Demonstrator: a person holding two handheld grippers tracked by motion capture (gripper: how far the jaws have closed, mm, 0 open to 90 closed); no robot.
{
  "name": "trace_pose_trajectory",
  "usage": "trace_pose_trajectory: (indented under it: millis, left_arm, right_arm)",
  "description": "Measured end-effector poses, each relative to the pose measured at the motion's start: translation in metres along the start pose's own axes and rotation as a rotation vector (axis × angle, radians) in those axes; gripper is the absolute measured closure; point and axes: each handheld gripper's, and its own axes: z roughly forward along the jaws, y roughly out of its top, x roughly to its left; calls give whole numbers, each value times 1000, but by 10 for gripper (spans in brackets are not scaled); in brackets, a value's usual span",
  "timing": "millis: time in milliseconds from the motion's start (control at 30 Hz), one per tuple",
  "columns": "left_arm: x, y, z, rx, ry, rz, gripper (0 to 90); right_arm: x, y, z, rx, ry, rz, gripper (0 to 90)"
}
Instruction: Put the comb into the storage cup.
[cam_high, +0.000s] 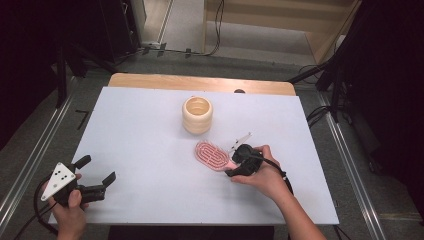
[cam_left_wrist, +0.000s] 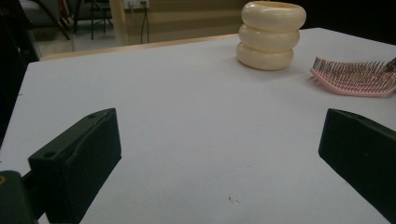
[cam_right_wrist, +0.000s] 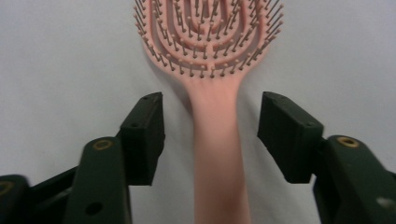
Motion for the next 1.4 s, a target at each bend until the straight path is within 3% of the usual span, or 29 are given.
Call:
trace_pose_trajectory:
  millis: [100, 467, 633, 667, 733, 1033, 1167, 1400]
  left_arm:
    - [0, 0, 0, -1, 0, 0, 0]
    - [0, 0, 0, 1, 0, -1, 0]
    - [0, 0, 0, 1, 0, 0, 0]
    - [0, 0, 0, 1, 1, 0, 0]
    - [0, 0, 0, 3, 3, 1, 0]
    - [-1, 0, 1, 5, 7, 2, 0]
    - [-5, 1, 3, 24, 14, 46, 0]
    - [-8, 5, 5, 35, 17, 56, 0]
  right_arm:
    - [1, 3, 3, 14, 1, 2, 496]
    - [1, 8, 7, 46, 2, -6, 641]
    - [2, 10, 7, 55, -3, -2, 673]
    - [2, 10, 7, 52, -6, -29, 675]
    - [2, 9, 7, 50, -6, -32, 676]
    - [2, 3, 5, -4, 6, -56, 677]
    - [0, -1, 1, -55, 47, -37, 677]
    - [4, -6, -3, -107, 50, -37, 677]
